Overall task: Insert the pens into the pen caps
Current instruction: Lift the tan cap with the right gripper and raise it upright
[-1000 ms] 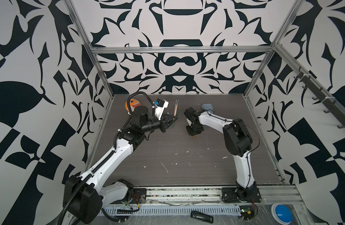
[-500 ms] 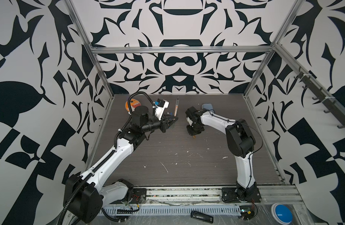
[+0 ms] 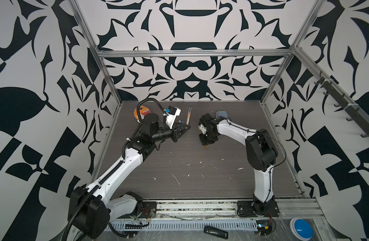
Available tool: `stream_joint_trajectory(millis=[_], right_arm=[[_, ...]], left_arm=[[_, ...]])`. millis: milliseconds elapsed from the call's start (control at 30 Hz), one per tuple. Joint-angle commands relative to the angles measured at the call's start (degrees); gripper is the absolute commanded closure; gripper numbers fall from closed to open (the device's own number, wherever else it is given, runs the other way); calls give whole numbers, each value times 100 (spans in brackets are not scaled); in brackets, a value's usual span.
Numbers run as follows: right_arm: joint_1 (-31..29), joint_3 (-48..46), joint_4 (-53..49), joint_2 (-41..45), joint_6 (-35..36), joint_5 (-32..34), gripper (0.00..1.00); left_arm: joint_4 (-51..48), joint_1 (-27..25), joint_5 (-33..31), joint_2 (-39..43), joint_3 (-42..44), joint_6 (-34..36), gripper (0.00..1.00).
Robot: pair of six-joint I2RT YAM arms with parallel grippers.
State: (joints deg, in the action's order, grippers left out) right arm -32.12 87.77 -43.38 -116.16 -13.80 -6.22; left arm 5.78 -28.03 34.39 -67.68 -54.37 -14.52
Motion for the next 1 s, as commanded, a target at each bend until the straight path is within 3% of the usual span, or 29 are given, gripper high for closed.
stream_joint_trajectory(millis=[0,333,600,967], right_arm=[[-31,-16,18,272,-78,146,75],[27,438,-329,-95,-109,559,77],[158,479,-361,-282,48,67,77],[270,295,-240,-416,54,50,77]], left_arm=[[90,-9,111,26,-30,53,98],[90,-9,115,38,-31,48,98],[77,-9,136,14,-39,53,98],[73,-9,147,1,-46,65,98]])
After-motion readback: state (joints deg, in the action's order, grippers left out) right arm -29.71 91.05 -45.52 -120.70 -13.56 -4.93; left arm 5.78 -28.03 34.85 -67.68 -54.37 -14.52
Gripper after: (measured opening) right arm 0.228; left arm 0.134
